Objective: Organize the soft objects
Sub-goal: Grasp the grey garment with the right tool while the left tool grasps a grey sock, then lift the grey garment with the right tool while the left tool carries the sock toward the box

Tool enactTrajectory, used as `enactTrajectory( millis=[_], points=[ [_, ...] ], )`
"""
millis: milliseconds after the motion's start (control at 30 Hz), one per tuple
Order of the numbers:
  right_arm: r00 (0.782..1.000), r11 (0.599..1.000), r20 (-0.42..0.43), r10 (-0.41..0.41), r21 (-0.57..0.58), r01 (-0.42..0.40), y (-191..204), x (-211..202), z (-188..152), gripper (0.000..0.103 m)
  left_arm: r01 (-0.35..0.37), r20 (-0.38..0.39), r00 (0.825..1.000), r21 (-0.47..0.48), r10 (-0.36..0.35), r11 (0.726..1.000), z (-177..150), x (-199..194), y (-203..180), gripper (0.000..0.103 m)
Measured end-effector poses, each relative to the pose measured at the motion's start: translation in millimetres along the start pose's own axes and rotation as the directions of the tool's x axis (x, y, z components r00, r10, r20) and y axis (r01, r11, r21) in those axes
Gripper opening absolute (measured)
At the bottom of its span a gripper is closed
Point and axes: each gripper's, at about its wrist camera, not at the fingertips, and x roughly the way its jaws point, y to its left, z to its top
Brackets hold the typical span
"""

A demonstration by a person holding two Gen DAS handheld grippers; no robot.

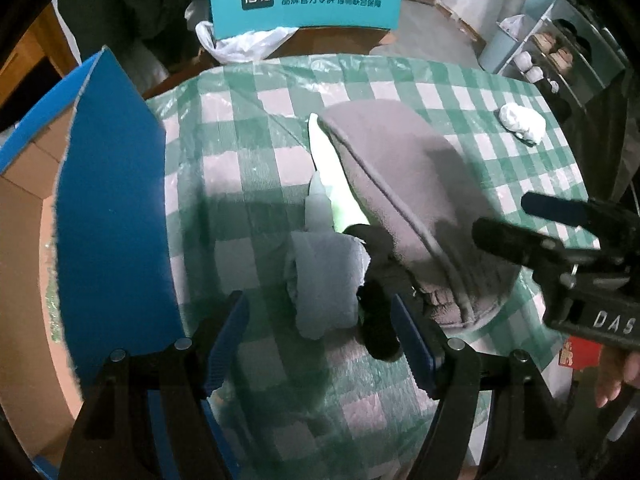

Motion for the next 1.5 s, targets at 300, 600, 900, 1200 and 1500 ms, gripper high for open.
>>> enactTrajectory(
  millis=[300,600,900,1200,1500],
  points=[
    [0.996,0.999,-0.086,0.037,0.035,-0.034,-5.4,31.5,-6.7,0.078,-0.011,-0.010,1.000,-0.006,0.011,1.000,0.6,18.3,2.8,0.074],
    [0.993,0.998,-0.100,0.066,0.025,-0.064,-5.8,41.7,-9.0,0.069,0.039,-0.007,0.999,0.009,-0.039,0.999,-3.0,17.5,3.5,0.026],
    [0.996,0.998,-0.064,0.069,-0.005,-0.069,0.3,29.8,-12.6,0.022,0.023,0.049,0.998,0.047,-0.025,0.999,-5.4,-1.5,-0.9,0.019],
    [1.000,0.999,0.004,0.028,-0.040,-0.028,5.4,-1.1,-18.1,0.021,0.006,0.123,0.992,0.040,-0.011,0.999,-7.7,-26.8,3.8,0.018],
    [0.996,0.997,0.090,-0.011,-0.071,0.017,15.2,-33.8,-15.2,0.021,-0.001,0.163,0.987,0.040,-0.005,0.999,-12.6,-49.0,5.1,0.018]
  ],
)
